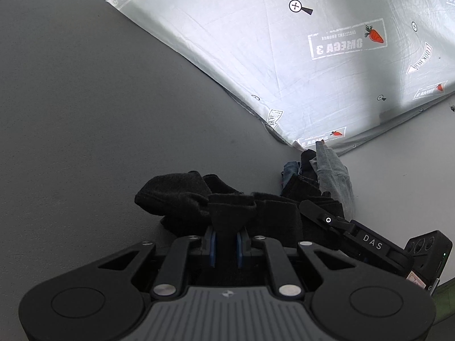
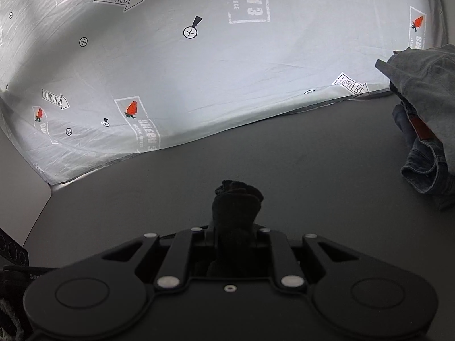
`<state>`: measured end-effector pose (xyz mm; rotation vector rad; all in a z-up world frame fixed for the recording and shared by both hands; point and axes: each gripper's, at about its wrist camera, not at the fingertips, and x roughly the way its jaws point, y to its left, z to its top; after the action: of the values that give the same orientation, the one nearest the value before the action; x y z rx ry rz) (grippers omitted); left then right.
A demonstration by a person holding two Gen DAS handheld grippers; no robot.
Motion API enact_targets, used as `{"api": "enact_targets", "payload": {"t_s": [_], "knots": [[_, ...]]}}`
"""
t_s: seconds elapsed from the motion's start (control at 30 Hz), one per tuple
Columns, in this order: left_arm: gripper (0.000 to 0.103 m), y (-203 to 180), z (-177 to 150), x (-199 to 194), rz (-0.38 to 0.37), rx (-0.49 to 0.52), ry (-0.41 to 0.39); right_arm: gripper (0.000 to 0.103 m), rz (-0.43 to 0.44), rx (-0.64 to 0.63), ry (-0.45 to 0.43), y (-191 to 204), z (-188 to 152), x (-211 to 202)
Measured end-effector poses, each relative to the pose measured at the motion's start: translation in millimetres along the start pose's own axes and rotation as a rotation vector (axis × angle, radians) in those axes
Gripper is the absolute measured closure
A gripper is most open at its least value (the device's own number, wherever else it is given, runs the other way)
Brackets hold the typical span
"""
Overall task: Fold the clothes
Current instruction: 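Carry the folded sweater with both grippers to the stack of clothes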
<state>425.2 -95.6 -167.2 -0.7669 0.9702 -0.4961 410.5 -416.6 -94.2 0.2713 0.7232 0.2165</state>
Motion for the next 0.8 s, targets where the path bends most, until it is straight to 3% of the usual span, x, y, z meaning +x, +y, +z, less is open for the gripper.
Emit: {"api": "enact_targets", "payload": {"t_s": [0.2, 0.27, 0.33, 0.37, 0.47, 0.57, 0.63, 0.8], "knots": [[0.088, 25.5, -7.4, 6.7, 0.089, -0.094, -0.016, 0.083, 0.088, -0.06, 0.17, -11.1, 6.9, 63.2], [0.087, 31.1, -9.6, 13.1, 0.118, -0.119, -0.012, 0.076, 0.095, -0.081, 0.223, -15.0, 5.9, 84.2], [0.085, 34.3, -10.1, 19.2, 0.14, -0.14, -0.004, 0.061, 0.076, -0.108, 0.255, -19.3, 5.1, 99.5], [0.084, 35.2, -9.9, 22.0, 0.148, -0.147, -0.002, 0.059, 0.066, -0.119, 0.264, -21.9, 5.9, 104.3], [0.069, 35.4, -8.2, 23.2, 0.154, -0.148, -0.002, 0.05, 0.075, -0.124, 0.266, -33.5, 10.9, 105.7], [0.052, 40.6, -8.1, 23.8, 0.15, -0.154, 0.008, 0.041, 0.137, -0.072, 0.289, -54.8, 16.3, 106.8], [0.051, 43.7, -6.4, 29.5, 0.156, -0.154, 0.021, 0.034, 0.197, -0.02, 0.333, -69.2, 15.2, 115.4], [0.051, 42.0, 4.8, 52.6, 0.152, -0.097, 0.076, 0.032, 0.254, 0.012, 0.399, -79.4, 2.0, 136.4]]}}
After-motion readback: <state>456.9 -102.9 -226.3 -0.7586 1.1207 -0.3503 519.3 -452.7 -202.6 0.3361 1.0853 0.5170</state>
